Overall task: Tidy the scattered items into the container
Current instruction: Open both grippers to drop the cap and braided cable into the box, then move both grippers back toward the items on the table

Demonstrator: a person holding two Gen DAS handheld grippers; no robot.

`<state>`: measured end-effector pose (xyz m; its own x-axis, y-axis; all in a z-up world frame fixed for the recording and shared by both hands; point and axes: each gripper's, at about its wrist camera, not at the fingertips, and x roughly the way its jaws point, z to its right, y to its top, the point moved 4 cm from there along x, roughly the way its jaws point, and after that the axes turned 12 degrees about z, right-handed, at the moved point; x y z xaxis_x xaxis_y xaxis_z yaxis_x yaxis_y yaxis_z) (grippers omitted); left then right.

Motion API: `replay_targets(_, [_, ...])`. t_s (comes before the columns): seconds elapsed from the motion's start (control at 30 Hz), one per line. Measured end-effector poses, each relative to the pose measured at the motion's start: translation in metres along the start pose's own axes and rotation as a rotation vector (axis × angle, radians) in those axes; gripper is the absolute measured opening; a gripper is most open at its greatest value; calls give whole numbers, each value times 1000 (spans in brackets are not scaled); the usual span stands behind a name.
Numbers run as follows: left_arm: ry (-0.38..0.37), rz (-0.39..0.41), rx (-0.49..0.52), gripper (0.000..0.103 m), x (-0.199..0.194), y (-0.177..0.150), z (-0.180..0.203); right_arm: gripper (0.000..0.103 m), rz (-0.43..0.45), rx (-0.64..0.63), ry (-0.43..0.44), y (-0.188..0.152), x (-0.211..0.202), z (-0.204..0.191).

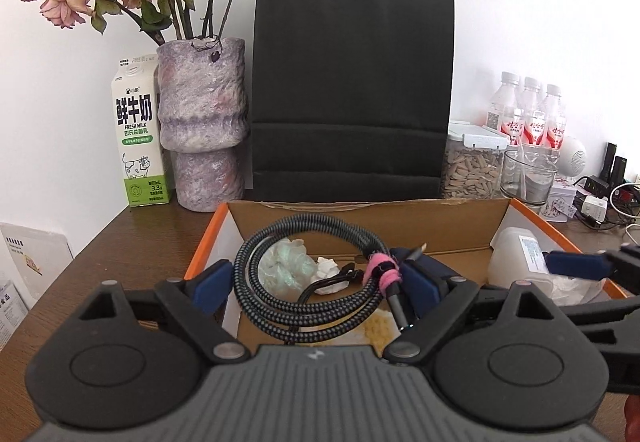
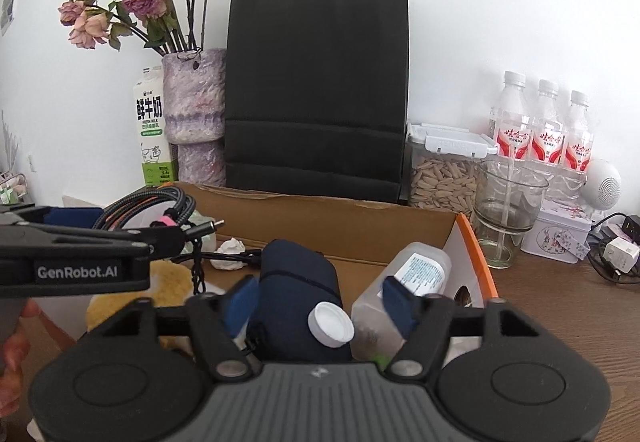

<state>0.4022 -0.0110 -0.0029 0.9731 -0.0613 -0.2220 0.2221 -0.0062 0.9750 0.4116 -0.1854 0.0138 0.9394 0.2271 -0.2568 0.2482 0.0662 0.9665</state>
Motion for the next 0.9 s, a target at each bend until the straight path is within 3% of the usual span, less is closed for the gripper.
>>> replay_targets(0.1, [-6,33,-10,103,-4,3,0,94,-18,-18,-9,3,-2,-4])
replay_targets(0.2, [16,50,2,103,-6,6,0,103,-26,-17,-2,5,-4,-6])
replay_targets(0.63, [31,87,-8,103,-23,14,-2,103,-7,-29,-28,8,-13,-4])
replay_targets(0.9, [40,160,-28,103,-58,16,-7,103,25,-34,-61,9,-38,-4])
